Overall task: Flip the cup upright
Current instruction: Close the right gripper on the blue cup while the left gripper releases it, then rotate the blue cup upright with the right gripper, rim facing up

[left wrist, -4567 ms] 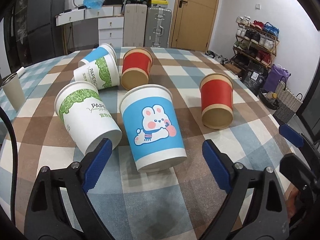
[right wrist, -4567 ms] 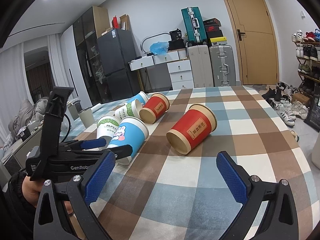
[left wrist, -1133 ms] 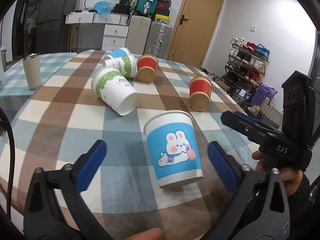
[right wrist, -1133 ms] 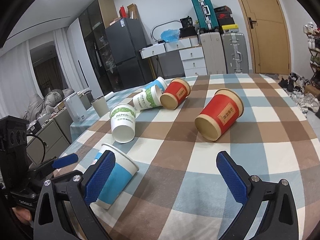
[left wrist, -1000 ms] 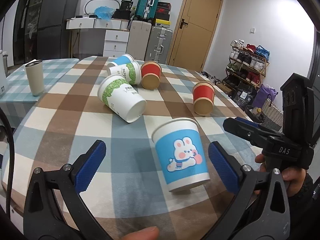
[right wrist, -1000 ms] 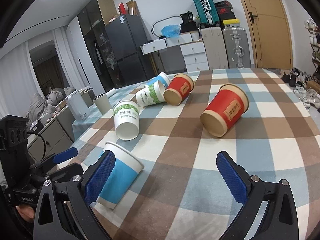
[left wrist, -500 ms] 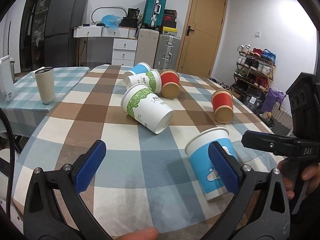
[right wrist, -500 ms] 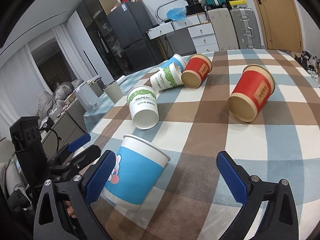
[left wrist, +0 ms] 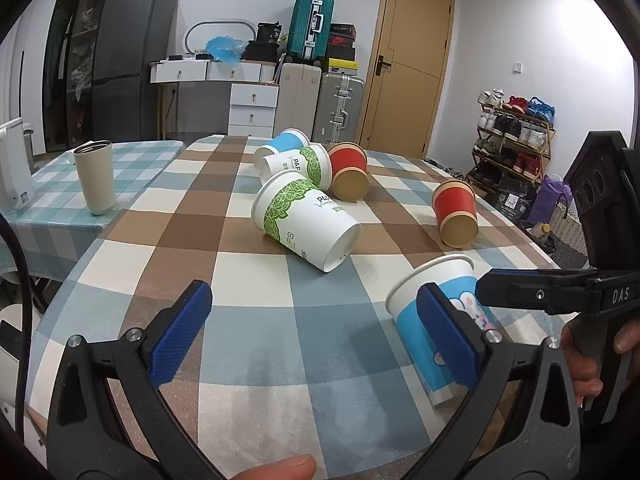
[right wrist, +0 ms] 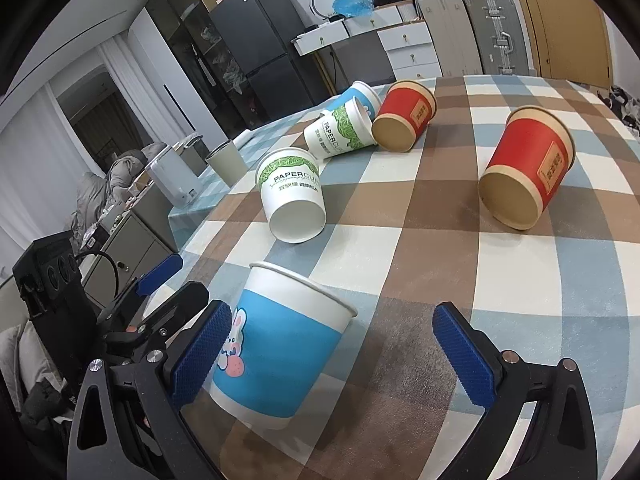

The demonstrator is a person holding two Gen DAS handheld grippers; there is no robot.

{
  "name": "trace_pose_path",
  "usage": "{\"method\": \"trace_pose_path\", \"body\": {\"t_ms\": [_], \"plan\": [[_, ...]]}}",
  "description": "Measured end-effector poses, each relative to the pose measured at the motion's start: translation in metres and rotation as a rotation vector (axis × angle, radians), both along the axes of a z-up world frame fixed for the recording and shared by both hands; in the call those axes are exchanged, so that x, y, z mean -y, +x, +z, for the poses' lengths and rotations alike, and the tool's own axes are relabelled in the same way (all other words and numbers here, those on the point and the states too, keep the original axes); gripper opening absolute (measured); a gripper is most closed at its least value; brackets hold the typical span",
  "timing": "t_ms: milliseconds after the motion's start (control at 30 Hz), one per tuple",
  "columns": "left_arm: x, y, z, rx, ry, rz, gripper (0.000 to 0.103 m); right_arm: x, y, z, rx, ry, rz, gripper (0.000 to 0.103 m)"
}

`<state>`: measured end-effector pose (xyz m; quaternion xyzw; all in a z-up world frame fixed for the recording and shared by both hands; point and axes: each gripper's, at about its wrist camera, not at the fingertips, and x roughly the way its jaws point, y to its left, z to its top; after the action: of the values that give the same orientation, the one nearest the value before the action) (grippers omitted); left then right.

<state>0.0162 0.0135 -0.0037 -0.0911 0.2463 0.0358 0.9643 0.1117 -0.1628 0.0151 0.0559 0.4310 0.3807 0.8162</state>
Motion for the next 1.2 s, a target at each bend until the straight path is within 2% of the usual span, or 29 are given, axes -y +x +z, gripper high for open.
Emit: {"method": "trace_pose_path", "body": {"t_ms": [567,633,900,1200], "plan": [[0.001,-0.001,-0.001,-0.002,0.003,0.001,0.102,-0.022,0.019,-0.009,-0.183,0.015,0.057,0.1],[0.001,-0.001,-0.001,-0.004,0.004,0.003,0.102,-0.025,0.022,-0.011,-0.218,0.013,0.068,0.093],[-0.002,-0.002,-0.001,0.001,0.0,0.002,0.102,-0.034,0.03,-0.017,-0.299,0.002,0.109,0.078],[-0.003,-0.003,-0.001,0.002,-0.003,0.005,0.102,-0.034,0.023,-0.008,-0.256,-0.004,0.121,0.074]]}}
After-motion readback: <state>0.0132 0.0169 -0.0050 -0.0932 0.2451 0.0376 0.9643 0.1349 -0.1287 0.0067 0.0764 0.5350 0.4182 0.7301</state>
